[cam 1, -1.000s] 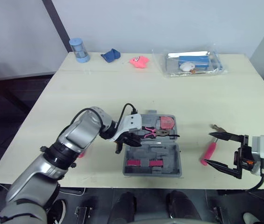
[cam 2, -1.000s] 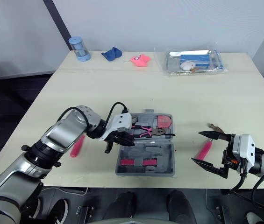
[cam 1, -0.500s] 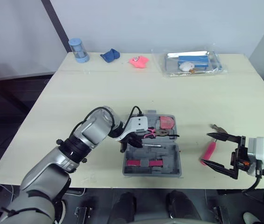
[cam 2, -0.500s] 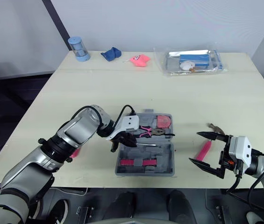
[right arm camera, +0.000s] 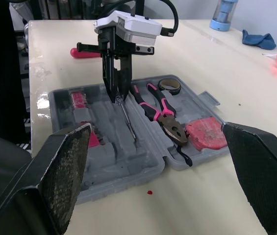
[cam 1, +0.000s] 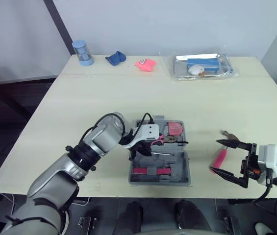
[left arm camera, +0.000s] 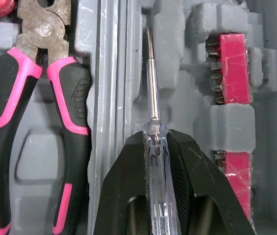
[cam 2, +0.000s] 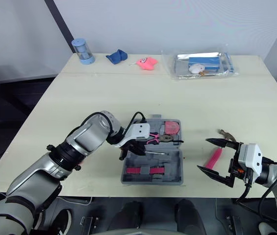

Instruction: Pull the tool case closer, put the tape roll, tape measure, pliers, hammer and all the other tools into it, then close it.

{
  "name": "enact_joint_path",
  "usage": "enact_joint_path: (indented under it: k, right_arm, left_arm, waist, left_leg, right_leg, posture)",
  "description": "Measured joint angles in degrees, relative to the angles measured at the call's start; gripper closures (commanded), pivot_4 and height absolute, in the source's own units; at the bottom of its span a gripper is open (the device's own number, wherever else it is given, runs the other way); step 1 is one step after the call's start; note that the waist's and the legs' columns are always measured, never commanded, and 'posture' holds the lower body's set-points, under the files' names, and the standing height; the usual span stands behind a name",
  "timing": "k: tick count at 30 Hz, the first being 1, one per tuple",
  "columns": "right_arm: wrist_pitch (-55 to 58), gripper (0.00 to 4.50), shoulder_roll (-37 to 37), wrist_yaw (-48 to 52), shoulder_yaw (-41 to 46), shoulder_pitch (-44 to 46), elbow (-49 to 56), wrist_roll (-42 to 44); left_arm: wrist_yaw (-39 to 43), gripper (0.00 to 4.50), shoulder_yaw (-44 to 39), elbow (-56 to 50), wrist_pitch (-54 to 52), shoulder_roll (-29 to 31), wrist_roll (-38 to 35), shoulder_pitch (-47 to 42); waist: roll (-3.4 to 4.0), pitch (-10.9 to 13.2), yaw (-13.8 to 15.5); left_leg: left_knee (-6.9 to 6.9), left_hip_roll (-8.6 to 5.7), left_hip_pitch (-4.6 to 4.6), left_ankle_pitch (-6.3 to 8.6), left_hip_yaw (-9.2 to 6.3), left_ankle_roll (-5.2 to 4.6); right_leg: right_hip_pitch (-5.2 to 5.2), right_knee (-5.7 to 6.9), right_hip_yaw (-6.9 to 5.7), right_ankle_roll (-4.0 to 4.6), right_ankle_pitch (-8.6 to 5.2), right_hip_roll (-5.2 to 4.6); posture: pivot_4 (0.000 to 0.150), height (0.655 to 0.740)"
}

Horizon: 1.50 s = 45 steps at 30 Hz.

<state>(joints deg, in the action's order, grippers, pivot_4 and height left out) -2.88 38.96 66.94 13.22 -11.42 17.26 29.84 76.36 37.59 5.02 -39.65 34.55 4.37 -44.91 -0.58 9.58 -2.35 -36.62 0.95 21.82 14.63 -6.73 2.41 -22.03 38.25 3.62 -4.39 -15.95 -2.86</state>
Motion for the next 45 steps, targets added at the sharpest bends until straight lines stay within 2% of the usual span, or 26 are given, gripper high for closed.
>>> enact_joint_path:
  k: [25, 27, 29, 45]
  right_arm:
    - [-0.4, 0.0, -0.7, -1.0, -1.0, -0.1, 0.1, -0.5]
    - [-0.5, 0.0, -0.7, -1.1, -1.1, -0.1, 0.2, -0.6]
    - [-0.5, 0.0, -0.7, -1.1, -1.1, -0.1, 0.2, -0.6]
    - [-1.1, 0.0, -0.7, -1.1, -1.1, -0.1, 0.2, -0.7]
  left_arm:
    - [-0.2, 4.38, 0.1, 0.5, -1.0, -2.8, 1.2, -0.3]
    - [-0.2, 3.36, 0.1, 0.6, -1.1, -2.9, 1.2, -0.3]
    - [0.4, 2.78, 0.1, 0.7, -1.0, -2.9, 1.0, -0.3]
    - [0.6, 2.78, 0.2, -0.7, 0.1, -2.4, 1.0, -0.6]
  waist:
    - [0.0, 0.0, 0.0]
    - [0.0, 0.0, 0.0]
    - [0.0, 0.0, 0.0]
    - [0.0, 0.0, 0.0]
  left_leg:
    - [-0.02, -0.01, 0.01, 0.0, 0.0, 0.0]
    - [-0.03, -0.01, 0.01, 0.0, 0.0, 0.0]
    - [-0.03, -0.01, 0.01, 0.0, 0.0, 0.0]
    - [-0.05, -0.01, 0.01, 0.0, -0.01, 0.0]
  right_leg:
    - [0.01, 0.0, 0.0, 0.0, 0.0, -0.01]
    - [0.01, 0.0, 0.0, 0.0, 0.0, -0.01]
    - [0.01, 0.0, 0.0, 0.0, 0.0, -0.01]
    - [0.01, 0.03, 0.0, 0.0, 0.0, 0.0]
  posture:
    - [0.15, 0.74]
    - [0.15, 0.74]
    - [0.15, 0.74]
    - [0.15, 0.74]
